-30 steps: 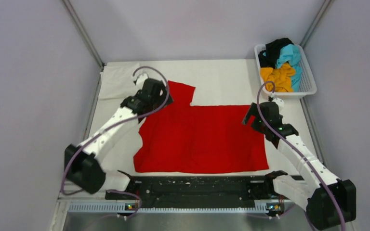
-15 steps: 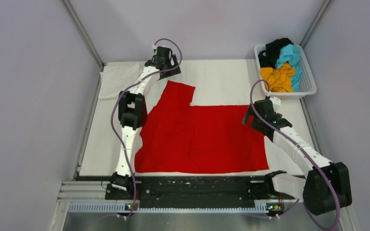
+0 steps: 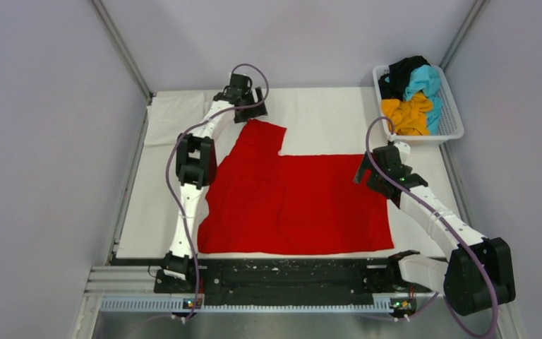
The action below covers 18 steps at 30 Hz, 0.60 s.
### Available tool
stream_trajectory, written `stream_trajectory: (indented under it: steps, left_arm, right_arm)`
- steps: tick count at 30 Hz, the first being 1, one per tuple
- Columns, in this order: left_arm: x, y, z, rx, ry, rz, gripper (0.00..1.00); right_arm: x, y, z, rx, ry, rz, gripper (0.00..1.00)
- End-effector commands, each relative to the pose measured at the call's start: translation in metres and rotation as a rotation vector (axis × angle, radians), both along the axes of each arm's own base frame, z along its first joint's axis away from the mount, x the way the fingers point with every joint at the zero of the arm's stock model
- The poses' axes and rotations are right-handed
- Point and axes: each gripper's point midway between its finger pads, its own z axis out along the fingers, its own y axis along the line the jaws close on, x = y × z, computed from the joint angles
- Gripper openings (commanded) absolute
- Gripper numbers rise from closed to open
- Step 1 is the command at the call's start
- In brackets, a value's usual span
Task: Fold and stack the t-shirts
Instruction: Grab the side of the flattened tshirt furthest away from the robot with both arms
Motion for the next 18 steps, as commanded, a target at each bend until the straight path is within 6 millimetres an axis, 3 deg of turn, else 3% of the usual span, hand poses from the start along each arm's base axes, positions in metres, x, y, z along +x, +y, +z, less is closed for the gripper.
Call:
stream_trajectory:
  steps: [1, 3, 6, 14, 18]
  left_arm:
    - [-0.027, -0.002, -0.017, 0.087, 0.092, -0.022, 0.86]
    - [-0.034, -0.001, -0.018, 0.120, 0.111, -0.020, 0.82]
    - [-0.035, 0.006, -0.021, 0.172, 0.114, 0.009, 0.66]
    - [-0.037, 0.014, -0.030, 0.240, 0.133, 0.030, 0.03]
    - [-0.032, 0.017, -0.017, 0.256, 0.097, 0.035, 0.00]
  right_arm:
    - [0.011, 0.006, 0.014, 0.030, -0.065, 0.015, 0.99]
    - [0.010, 0.007, 0.016, 0.038, -0.071, 0.021, 0.99]
    - [0.010, 0.007, 0.018, 0.042, -0.081, 0.021, 0.99]
    - [0.012, 0.002, 0.021, 0.018, -0.096, 0.004, 0.98]
    - [0.026, -0.005, 0.023, -0.018, -0.107, -0.043, 0.98]
